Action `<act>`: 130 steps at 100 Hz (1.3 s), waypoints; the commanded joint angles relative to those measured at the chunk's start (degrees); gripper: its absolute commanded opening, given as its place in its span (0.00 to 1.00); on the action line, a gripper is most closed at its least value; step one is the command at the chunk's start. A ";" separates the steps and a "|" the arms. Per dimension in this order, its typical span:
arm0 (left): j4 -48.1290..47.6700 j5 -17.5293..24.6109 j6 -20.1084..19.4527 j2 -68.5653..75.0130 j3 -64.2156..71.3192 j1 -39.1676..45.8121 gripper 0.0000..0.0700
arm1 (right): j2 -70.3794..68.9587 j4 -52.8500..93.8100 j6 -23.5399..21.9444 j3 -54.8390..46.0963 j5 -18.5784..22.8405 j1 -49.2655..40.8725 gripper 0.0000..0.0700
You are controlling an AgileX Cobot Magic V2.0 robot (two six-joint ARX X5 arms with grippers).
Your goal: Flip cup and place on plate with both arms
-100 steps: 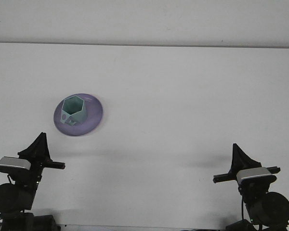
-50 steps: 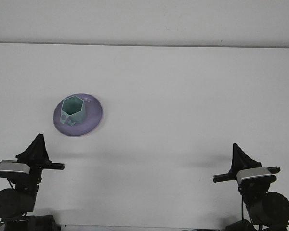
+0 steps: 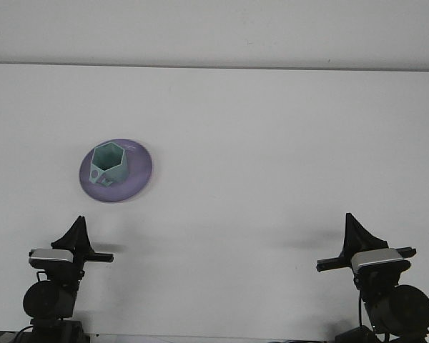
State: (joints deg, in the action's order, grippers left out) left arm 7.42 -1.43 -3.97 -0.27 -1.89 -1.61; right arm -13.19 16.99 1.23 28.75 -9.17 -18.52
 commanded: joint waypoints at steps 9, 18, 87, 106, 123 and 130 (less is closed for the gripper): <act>0.83 0.07 -0.92 0.07 1.09 -0.07 0.02 | 0.02 -0.70 0.20 0.24 -0.07 -0.11 0.00; 0.85 0.07 -0.92 0.09 1.09 -0.07 0.02 | 0.02 -0.70 0.20 0.24 -0.09 -0.11 0.00; 0.81 0.07 -0.92 0.09 1.09 -0.07 0.02 | 0.57 -1.44 5.77 -1.40 -3.93 2.45 0.00; 0.81 0.07 -0.92 0.09 1.09 -0.07 0.02 | 5.99 -9.18 10.47 -13.03 9.75 12.44 0.00; 0.81 0.07 -0.94 0.09 1.09 -0.07 0.02 | 12.28 -11.15 11.08 -22.32 10.86 15.91 0.00; 0.83 0.07 -0.92 0.09 1.09 -0.07 0.02 | 13.11 -12.33 11.02 -25.27 10.47 16.02 0.00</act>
State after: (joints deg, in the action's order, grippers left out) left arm 7.49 -1.41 -3.99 -0.30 -1.89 -1.65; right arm -0.36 6.81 11.64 5.21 1.54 -2.55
